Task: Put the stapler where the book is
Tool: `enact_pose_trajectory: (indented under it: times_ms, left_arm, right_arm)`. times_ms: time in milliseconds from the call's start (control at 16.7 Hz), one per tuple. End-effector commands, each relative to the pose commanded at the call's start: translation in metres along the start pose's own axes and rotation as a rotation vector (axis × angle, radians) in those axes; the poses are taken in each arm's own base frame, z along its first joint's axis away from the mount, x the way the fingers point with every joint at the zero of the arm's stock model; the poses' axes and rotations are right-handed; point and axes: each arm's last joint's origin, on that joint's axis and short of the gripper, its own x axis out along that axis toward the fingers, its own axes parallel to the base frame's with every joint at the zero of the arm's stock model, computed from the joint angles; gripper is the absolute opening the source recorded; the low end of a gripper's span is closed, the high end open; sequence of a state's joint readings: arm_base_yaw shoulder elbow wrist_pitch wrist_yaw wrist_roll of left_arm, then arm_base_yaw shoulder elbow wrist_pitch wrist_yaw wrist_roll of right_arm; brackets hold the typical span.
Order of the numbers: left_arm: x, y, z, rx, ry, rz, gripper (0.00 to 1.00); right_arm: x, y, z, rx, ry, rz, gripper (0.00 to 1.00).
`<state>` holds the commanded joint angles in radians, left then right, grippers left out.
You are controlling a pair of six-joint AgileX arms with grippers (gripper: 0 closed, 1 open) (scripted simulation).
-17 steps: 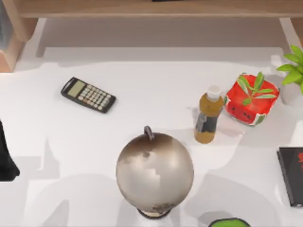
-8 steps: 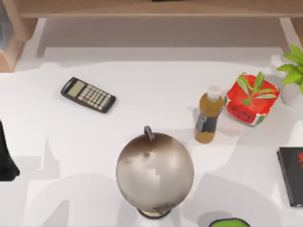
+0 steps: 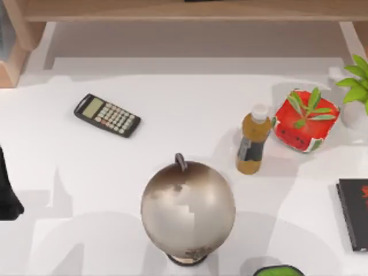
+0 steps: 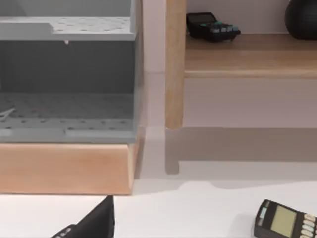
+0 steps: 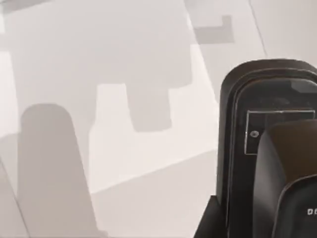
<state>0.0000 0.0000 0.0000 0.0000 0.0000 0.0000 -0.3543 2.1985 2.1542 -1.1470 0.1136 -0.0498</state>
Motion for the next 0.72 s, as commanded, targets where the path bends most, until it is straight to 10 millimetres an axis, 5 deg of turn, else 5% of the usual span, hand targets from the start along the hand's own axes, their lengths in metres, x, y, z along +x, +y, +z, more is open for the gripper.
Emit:
enact_pose_trajectory:
  times_ms: [240,720]
  left_arm:
    - [0.000,0.000,0.000,0.000,0.000,0.000,1.00]
    - [0.000,0.000,0.000,0.000,0.000,0.000,1.00]
  right_arm:
    - [-0.075,-0.013,-0.018,0.034,-0.179,-0.069,0.00]
    - [-0.116,0.002,-0.076,0.005,-0.222,-0.080,0.00]
